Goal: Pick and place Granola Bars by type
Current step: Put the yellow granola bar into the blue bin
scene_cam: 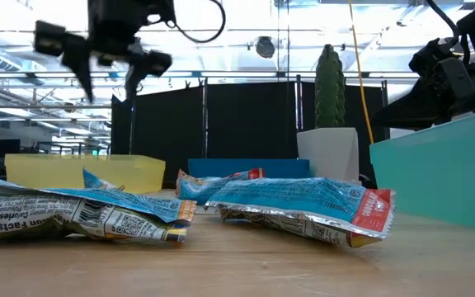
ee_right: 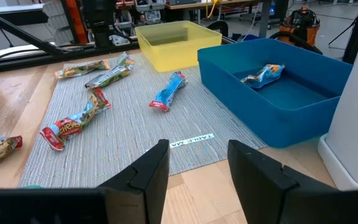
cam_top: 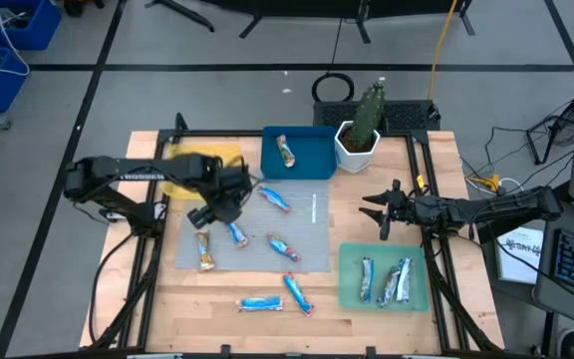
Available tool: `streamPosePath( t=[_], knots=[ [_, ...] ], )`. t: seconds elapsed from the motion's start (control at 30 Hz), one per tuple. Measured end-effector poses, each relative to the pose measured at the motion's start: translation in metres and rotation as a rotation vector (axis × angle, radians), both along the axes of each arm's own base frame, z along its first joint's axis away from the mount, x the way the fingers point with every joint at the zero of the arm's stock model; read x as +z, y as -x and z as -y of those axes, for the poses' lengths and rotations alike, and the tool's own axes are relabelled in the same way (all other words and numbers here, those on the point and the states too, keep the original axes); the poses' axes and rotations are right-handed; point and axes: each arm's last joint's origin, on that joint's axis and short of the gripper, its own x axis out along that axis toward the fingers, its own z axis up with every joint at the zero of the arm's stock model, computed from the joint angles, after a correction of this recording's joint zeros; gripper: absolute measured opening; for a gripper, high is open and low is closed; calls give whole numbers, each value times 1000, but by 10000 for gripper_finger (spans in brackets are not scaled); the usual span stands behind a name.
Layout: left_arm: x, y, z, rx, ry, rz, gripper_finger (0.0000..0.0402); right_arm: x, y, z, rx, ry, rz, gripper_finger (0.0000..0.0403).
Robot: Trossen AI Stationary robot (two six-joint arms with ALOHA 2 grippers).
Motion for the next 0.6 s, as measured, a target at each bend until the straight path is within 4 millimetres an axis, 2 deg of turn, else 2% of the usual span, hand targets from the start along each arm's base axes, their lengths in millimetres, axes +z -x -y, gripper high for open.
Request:
streamPosePath(
  t=[0.23, 0.6],
  knots=[
    [-39, 7, 20, -49, -26, -58, 239, 0, 0, 0, 1, 0, 0, 157],
    [-67, -3, 26, -10, -22, 37, 232, 0, 0, 0, 0, 0, 0, 157]
  ],
)
